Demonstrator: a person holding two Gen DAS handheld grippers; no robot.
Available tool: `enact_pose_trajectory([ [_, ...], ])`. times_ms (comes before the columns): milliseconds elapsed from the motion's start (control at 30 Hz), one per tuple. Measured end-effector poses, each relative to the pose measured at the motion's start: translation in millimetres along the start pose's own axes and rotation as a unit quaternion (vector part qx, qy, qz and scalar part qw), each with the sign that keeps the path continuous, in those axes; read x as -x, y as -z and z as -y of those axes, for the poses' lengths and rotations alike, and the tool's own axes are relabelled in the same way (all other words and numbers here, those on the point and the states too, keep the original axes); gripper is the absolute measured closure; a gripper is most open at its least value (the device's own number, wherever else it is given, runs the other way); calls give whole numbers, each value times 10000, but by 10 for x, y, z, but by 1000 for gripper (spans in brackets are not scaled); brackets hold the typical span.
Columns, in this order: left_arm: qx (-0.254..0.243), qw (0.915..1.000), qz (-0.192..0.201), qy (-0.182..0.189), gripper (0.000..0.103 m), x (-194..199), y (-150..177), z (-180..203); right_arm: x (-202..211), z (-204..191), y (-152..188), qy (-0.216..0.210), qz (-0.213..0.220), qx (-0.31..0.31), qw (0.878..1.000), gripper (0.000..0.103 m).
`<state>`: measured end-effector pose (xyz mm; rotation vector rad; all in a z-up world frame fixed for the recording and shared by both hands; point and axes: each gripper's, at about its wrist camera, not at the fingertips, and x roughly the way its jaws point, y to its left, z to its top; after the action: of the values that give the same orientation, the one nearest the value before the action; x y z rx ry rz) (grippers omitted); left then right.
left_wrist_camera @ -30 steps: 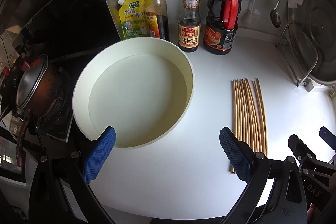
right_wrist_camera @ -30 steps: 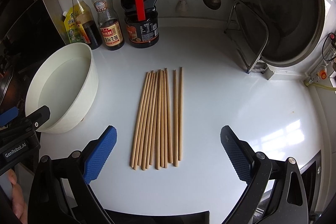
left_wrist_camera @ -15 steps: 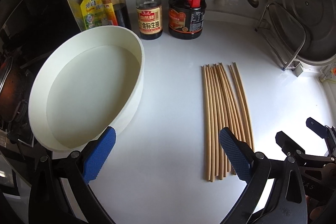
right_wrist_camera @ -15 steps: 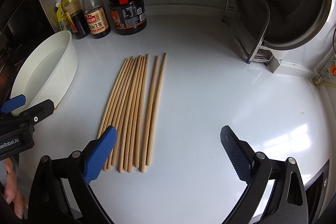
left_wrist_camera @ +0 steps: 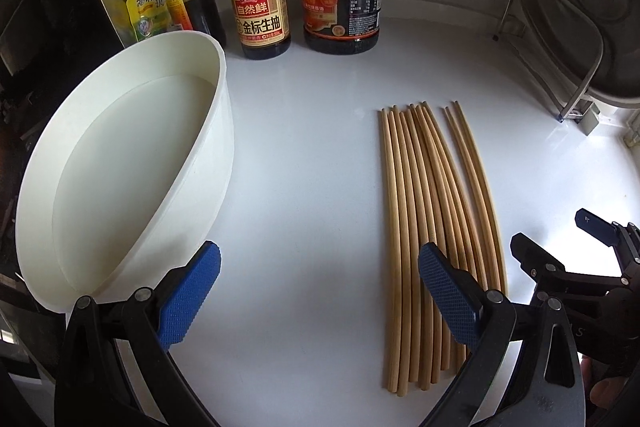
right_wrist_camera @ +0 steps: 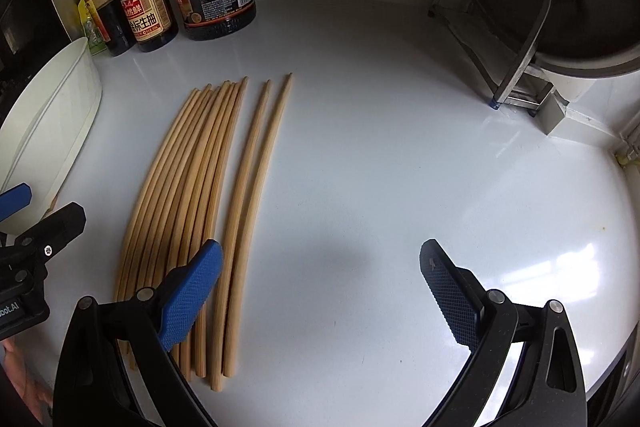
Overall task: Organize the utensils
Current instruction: 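Lower the left tool toward the wooden chopsticks while the right tool lowers beside it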
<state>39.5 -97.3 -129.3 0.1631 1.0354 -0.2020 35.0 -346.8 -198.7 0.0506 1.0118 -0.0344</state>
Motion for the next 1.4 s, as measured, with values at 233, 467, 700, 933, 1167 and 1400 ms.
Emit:
enact_pose_trajectory([
  [233,83,9999,-135,-47,6,-153,-17,-24,-142,-27,-41,175,-15,-91,9998,9],
  [467,61,9998,-198,-29,6,-216,2,19,-201,-75,-52,332,-112,25,9994,9],
  [700,104,9996,-269,-35,6,-293,42,4,-229,-115,-35,476,-110,208,9986,9],
  [933,-36,9995,-287,-122,6,-355,53,61,-220,0,-14,479,-85,148,9987,9],
  [1167,-36,9994,-286,-204,6,-414,73,81,-214,7,12,456,-45,166,9988,9],
  [1400,2,9990,-290,-334,6,-451,42,103,-209,29,31,456,-1,180,9988,9],
])
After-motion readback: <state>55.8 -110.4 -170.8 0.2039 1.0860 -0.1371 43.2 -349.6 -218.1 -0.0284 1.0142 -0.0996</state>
